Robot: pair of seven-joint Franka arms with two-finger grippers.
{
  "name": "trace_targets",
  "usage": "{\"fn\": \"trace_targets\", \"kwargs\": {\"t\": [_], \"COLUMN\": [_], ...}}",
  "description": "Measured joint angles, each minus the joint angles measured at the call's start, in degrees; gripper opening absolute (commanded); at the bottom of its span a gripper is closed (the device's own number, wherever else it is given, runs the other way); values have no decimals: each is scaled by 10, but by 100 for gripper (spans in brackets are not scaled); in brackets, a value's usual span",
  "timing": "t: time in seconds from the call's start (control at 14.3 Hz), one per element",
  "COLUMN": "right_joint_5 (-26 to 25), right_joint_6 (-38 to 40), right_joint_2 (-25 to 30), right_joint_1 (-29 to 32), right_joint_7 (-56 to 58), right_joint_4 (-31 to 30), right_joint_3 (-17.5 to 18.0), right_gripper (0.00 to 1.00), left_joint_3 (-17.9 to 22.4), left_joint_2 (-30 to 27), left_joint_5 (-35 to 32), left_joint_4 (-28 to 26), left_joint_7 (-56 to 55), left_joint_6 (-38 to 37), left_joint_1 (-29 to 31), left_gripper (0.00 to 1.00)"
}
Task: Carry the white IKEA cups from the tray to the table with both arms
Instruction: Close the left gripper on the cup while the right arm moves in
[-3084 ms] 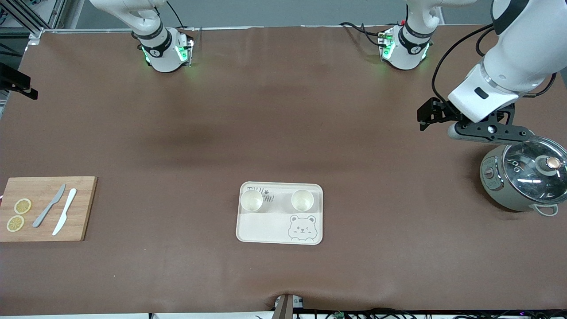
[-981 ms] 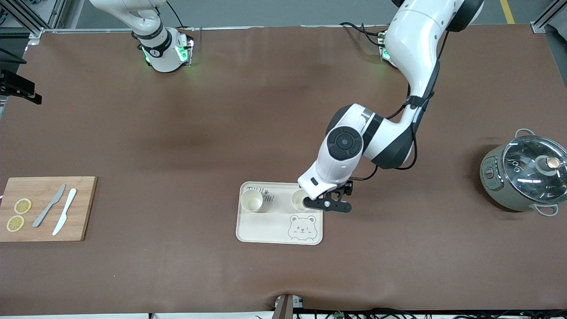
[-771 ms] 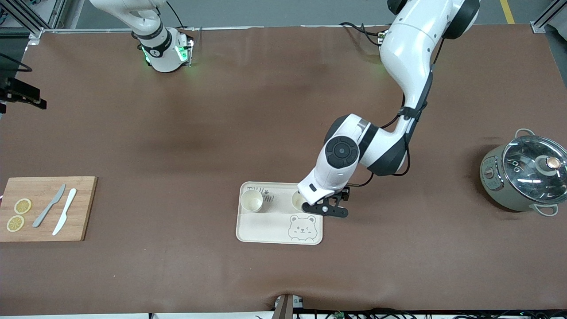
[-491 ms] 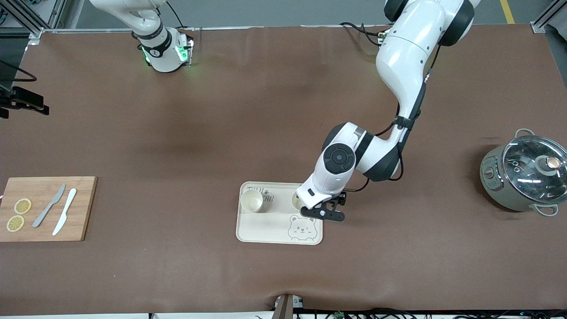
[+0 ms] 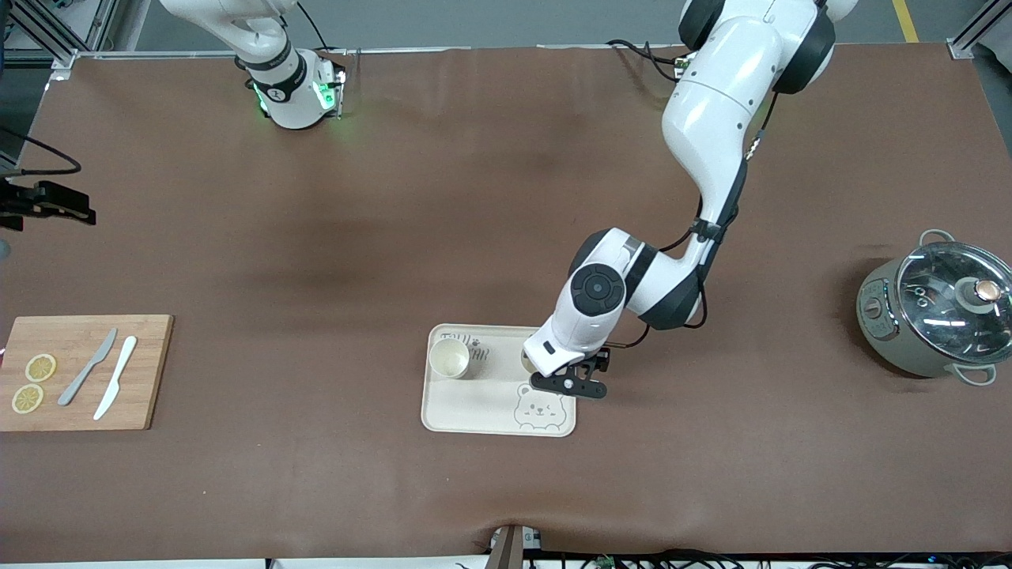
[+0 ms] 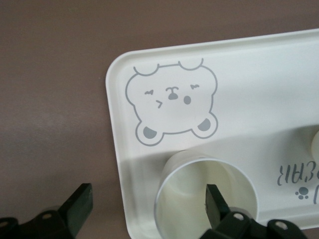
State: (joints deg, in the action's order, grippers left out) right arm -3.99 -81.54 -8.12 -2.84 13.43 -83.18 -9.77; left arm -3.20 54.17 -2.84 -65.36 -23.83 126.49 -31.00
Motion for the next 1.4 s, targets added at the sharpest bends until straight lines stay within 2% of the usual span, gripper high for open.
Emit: {"fn": "trace_targets", "kwargs": {"t": [0.42, 0.56, 0.63, 0.7, 0.77, 0.91, 1.4], "right_joint_5": [7, 29, 44, 56, 64, 71, 121], "right_joint_6": [-3, -3, -3, -2, -2, -3, -24], "right_joint_2": [-39, -45, -46, -47, -48, -55, -98], "right_joint_1": [-5, -8, -10, -13, -16, -23, -30], "right_joint_7": [-21, -70, -96, -119, -140, -161, -245], "right_joint_4": [0, 0, 0, 0, -1, -1, -1], "right_joint_3": [4, 4, 4, 5, 5, 5, 5], "right_gripper": [100, 100, 100, 100, 100, 100, 100], "left_joint_3": [1, 1, 1, 2, 2, 2, 3], "left_joint_2": [21, 22, 23, 23, 23, 23, 23], "left_joint_5": [0, 0, 0, 0, 0, 0, 0], "left_joint_4": [20, 22, 23, 23, 23, 23, 24], "left_joint_7": [0, 0, 0, 0, 0, -2, -11], "left_joint_6": [9, 10, 11, 12, 14, 15, 22], "left_joint_1": [-6, -6, -6, -6, -7, -7, -10], "left_gripper": [100, 100, 96, 81, 58, 0, 0]}}
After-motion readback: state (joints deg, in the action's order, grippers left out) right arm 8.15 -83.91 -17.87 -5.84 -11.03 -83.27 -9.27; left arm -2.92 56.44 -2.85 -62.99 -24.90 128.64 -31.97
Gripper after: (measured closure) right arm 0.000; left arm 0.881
